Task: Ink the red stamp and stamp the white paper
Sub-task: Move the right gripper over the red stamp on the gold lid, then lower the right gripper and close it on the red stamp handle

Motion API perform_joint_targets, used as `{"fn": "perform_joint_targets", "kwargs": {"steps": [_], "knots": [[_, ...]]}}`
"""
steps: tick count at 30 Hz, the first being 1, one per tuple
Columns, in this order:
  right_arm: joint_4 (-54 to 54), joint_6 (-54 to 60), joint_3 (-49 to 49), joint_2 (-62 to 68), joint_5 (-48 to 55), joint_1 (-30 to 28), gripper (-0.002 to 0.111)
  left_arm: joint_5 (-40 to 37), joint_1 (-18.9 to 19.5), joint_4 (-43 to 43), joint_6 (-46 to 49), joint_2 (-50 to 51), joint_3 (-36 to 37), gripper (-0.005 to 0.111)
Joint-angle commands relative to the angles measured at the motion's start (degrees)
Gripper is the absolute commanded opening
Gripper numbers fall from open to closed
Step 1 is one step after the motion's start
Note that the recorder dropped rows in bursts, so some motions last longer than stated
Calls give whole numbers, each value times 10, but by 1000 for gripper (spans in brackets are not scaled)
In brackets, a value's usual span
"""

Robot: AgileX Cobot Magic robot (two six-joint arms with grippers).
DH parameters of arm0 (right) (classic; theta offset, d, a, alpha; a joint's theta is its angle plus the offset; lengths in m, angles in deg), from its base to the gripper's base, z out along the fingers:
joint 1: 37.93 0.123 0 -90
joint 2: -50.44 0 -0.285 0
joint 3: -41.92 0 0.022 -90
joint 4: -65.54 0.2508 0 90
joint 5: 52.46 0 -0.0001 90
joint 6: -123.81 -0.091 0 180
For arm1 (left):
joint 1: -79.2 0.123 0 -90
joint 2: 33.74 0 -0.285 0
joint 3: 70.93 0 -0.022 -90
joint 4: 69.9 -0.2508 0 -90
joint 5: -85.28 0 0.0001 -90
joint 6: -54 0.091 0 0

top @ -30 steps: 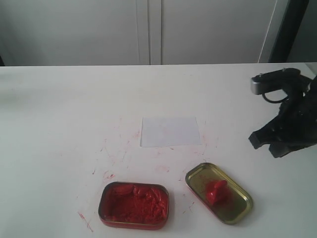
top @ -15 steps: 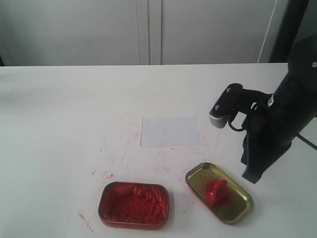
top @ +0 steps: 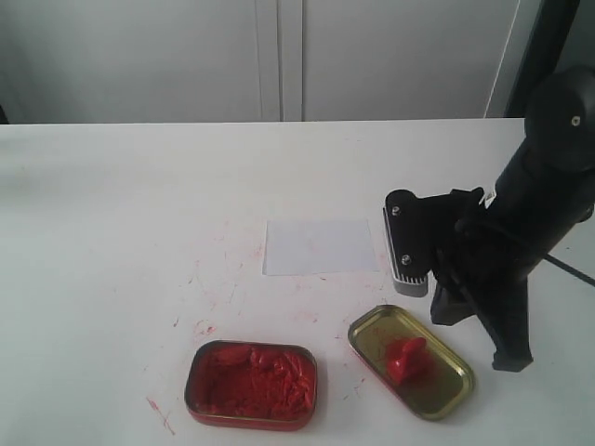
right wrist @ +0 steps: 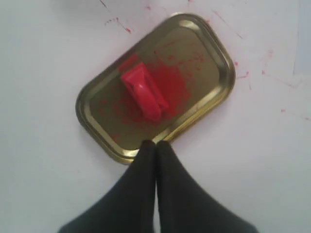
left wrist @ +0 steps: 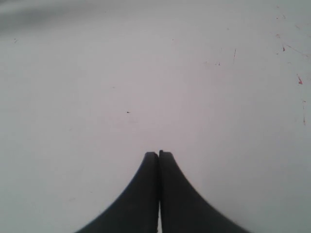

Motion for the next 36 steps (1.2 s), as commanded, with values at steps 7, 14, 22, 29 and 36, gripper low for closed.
{"fn": "perform_joint_targets", "kwargs": {"steps": [7, 14, 22, 29, 36], "knots": [[48, 78, -3, 25, 2, 1, 0, -4, 1, 4, 0, -2, 4, 0], [49, 119, -2, 27, -17, 5, 11, -4, 1, 4, 0, -2, 4, 0], [38, 165, 8, 30, -54, 24, 34, -4, 1, 4, 0, -2, 4, 0], [15, 166, 28, 33, -70, 24, 34, -4, 1, 4, 0, -2, 4, 0], [15, 166, 42, 47, -100, 24, 34, -4, 1, 4, 0, -2, 4, 0]]}}
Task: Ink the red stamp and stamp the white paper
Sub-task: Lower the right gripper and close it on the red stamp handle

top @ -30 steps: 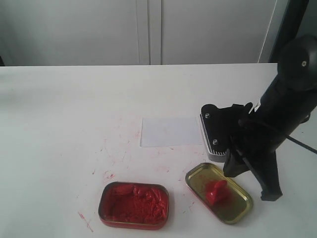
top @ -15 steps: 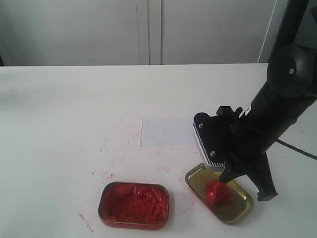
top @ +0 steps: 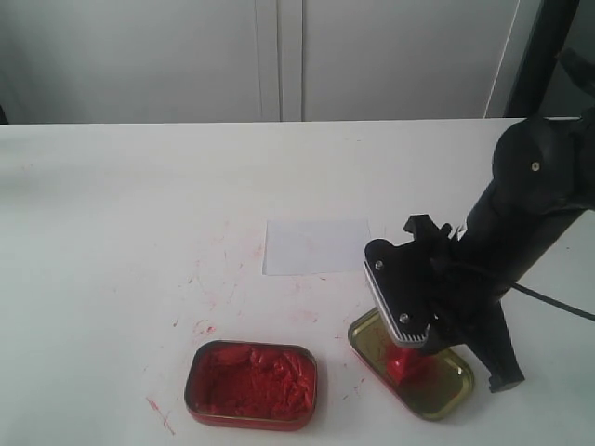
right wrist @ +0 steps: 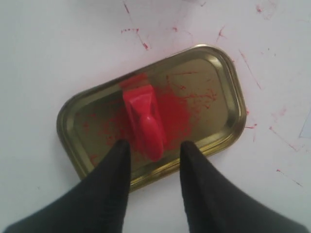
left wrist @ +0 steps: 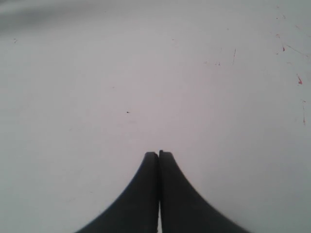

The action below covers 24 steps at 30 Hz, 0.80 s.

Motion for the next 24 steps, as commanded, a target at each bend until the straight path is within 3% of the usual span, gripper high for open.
{"fn": "perform_joint_targets", "kwargs": {"steps": [1, 24], "knots": [[1, 8, 5, 7, -14, 0, 34, -4, 1, 4, 0, -2, 4, 0], [34, 8, 5, 43, -22, 0, 34, -4, 1, 4, 0, -2, 4, 0]]}}
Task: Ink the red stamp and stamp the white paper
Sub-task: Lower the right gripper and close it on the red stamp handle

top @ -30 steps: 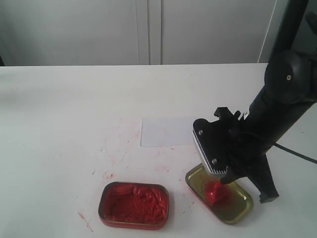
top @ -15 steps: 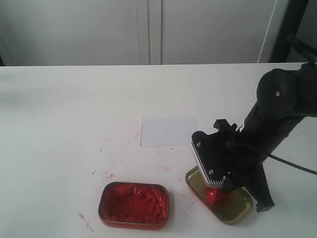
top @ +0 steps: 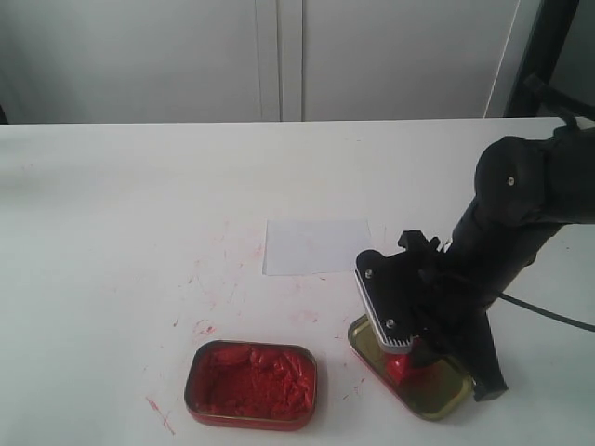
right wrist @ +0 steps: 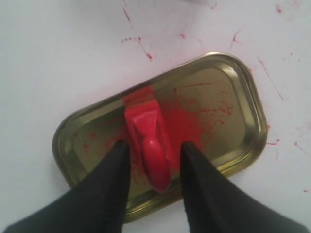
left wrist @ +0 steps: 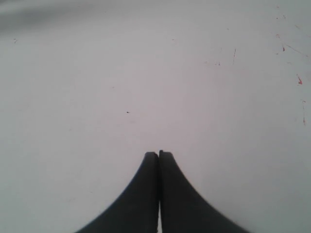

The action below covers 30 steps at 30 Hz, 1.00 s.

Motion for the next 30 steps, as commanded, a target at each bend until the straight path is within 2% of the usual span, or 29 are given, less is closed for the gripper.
{"fn": "perform_joint_targets", "kwargs": {"steps": [1, 23, 30], "knots": [[12, 8, 3, 1, -5, 0, 34, -4, 1, 4, 0, -2, 4, 0], [24, 7, 1, 25, -21, 0, 34, -4, 1, 4, 0, -2, 4, 0], [24, 7, 1, 25, -8, 0, 21, -4, 1, 4, 0, -2, 4, 0]]}}
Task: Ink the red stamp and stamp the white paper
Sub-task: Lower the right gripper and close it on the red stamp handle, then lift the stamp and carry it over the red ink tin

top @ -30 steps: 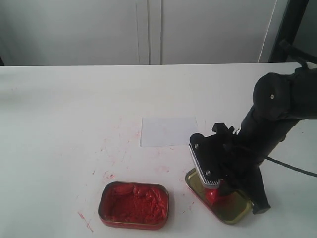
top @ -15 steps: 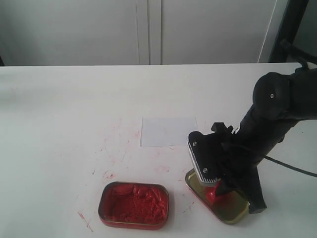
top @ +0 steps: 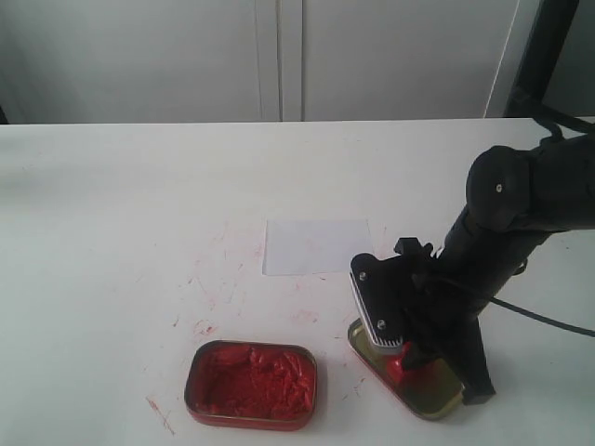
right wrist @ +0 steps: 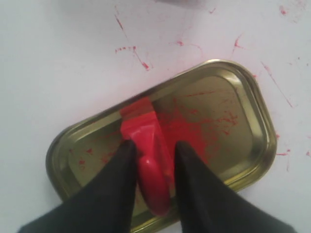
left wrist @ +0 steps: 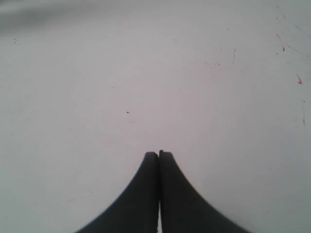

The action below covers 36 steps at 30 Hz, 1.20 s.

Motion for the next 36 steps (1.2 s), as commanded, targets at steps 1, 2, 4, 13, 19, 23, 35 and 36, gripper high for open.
{"fn": "perform_joint_targets", "kwargs": {"steps": [1, 2, 4, 13, 19, 23, 35, 36], "knots": [[2, 7, 1, 0, 10, 0, 19, -4, 1, 4, 0, -2, 4, 0], [2, 7, 1, 0, 9, 0, 16, -4, 1, 4, 0, -2, 4, 0], [2, 4, 1, 0, 10, 0, 8, -4, 1, 4, 0, -2, 4, 0], [22, -151, 0, -59, -11, 0, 0, -4, 1, 4, 0, -2, 4, 0], [48, -288, -39, -84, 1, 4, 0, -4, 1, 4, 0, -2, 4, 0], [48, -343, -59, -84, 7, 59, 0, -4, 1, 4, 0, -2, 4, 0], [-20, -551, -148, 8, -2, 224, 0, -4, 1, 4, 0, -2, 4, 0], [-38, -572, -155, 18, -2, 234, 0, -4, 1, 4, 0, -2, 4, 0]]}}
